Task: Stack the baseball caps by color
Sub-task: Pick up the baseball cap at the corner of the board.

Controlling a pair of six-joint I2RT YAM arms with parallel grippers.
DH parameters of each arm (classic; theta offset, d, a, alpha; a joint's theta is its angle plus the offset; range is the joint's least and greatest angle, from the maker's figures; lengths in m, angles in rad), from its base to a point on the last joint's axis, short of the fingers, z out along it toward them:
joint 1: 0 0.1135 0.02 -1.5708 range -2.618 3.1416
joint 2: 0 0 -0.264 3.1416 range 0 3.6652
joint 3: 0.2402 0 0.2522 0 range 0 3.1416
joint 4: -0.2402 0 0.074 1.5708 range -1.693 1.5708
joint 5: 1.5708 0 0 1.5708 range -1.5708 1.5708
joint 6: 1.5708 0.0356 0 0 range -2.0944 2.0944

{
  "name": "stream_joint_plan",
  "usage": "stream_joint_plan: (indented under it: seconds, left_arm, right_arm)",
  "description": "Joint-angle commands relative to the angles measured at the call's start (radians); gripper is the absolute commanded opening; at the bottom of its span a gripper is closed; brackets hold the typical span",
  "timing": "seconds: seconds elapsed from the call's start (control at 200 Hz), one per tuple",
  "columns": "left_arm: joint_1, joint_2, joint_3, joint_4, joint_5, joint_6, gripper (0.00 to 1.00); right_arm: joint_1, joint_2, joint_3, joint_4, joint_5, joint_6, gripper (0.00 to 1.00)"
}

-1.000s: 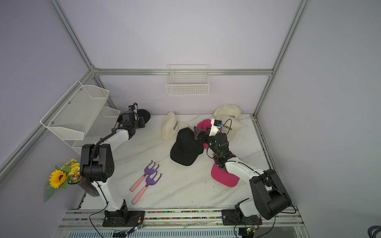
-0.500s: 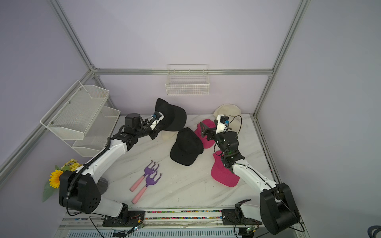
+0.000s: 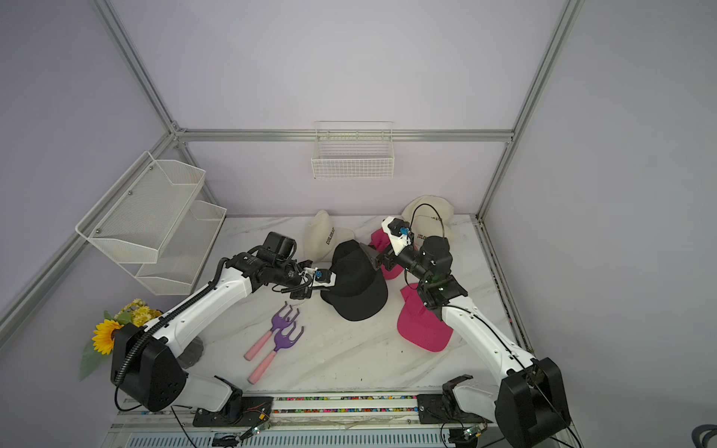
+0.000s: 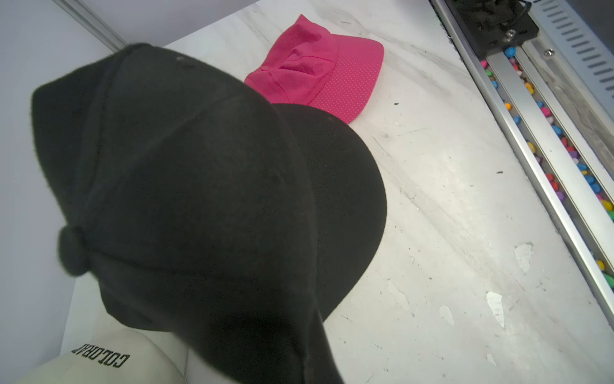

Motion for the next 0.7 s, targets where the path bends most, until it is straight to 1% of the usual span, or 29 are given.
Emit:
stream_joint_plan:
  seconds: [0.0, 0.13, 0.205, 0.295, 0.38, 0.44, 0.57, 0.62, 0.695]
  left_arm:
    - [-0.001, 0.013, 0.047, -0.028, 0.018, 0.118, 0.00]
    - [-0.002, 0.032, 0.067, -0.028, -0.015, 0.140, 0.00]
    - [-0.002, 0.039, 0.076, -0.028, -0.030, 0.154, 0.00]
    - [-0.001, 0.044, 0.091, -0.044, -0.027, 0.168, 0.00]
    - [-0.001, 0.044, 0.102, -0.058, -0.015, 0.183, 0.00]
    - [-0.001, 0.046, 0.104, -0.062, -0.012, 0.190, 0.00]
    - [-0.004, 0.053, 0.122, -0.090, 0.005, 0.210, 0.00]
    - [-0.004, 0.055, 0.126, -0.096, 0.011, 0.216, 0.00]
    - [-0.004, 0.065, 0.128, -0.095, -0.014, 0.221, 0.00]
  right_arm:
    - [0.035, 0.029, 0.016, -0.176, -0.104, -0.256, 0.97]
    - [0.044, 0.013, -0.012, -0.247, -0.148, -0.364, 0.95]
    - [0.051, 0.013, -0.004, -0.314, -0.152, -0.416, 0.92]
    - [0.065, 0.013, 0.022, -0.411, -0.104, -0.481, 0.90]
    - [0.083, 0.035, 0.049, -0.495, -0.009, -0.545, 0.88]
    - [0.090, 0.058, 0.072, -0.550, 0.030, -0.604, 0.86]
    - [0.132, 0.067, 0.072, -0.507, 0.101, -0.650, 0.84]
    - [0.140, 0.062, 0.076, -0.495, 0.096, -0.663, 0.84]
    - [0.143, 0.051, 0.100, -0.512, 0.073, -0.665, 0.84]
